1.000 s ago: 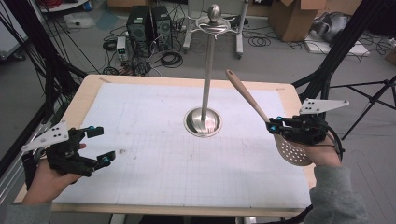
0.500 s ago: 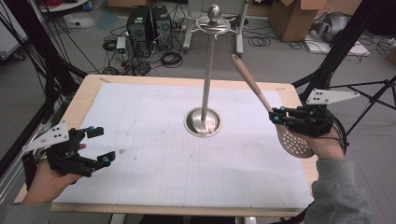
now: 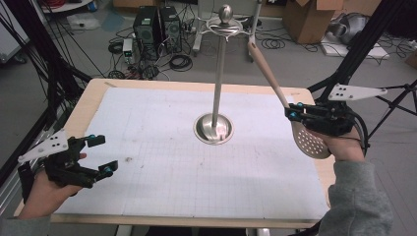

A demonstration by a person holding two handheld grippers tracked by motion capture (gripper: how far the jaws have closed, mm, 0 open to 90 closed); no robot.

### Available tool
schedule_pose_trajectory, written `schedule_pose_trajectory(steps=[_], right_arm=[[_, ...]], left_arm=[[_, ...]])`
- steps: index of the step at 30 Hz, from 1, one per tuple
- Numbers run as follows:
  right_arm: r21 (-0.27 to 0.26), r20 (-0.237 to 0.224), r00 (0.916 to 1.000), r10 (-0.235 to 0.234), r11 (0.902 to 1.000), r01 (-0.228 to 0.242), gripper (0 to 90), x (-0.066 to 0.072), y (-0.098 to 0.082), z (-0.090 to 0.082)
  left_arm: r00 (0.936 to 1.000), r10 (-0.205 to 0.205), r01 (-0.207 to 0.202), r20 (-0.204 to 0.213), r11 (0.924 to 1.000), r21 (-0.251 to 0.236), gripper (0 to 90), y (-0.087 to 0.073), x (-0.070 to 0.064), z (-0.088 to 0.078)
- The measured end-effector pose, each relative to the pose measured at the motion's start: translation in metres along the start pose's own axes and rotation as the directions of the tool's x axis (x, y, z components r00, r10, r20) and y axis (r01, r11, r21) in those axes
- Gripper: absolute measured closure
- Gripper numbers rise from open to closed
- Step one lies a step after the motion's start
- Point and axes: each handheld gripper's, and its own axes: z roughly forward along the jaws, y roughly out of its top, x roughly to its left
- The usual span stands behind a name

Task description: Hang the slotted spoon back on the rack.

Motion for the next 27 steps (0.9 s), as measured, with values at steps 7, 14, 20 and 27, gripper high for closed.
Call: schedule_pose_trajectory(steps=[7,14,20,27], right_arm=[[-0.027,0.008,0.9999,0.010,0.9996,-0.010,77.8,-0.003,0.008,-0.002],[-0.025,0.010,0.9998,0.019,0.9995,-0.019,77.8,-0.006,0.013,0.001],[-0.034,0.008,0.9995,0.029,0.9990,-0.029,77.8,-0.010,0.014,0.004],[-0.038,-0.028,0.9983,0.052,0.9979,-0.053,77.7,-0.013,0.016,0.007]], left_arm=[[1.0000,-0.004,0.004,-0.004,1.0000,0.001,1.8,-0.002,0.000,-0.002],[0.9999,-0.005,0.005,-0.009,1.0000,-0.001,1.8,-0.002,0.000,-0.005],[0.9998,-0.009,0.009,-0.015,1.0000,0.001,1.7,-0.004,0.001,-0.008],[0.9999,-0.006,0.006,-0.015,0.9999,-0.011,1.7,-0.002,0.000,-0.009]])
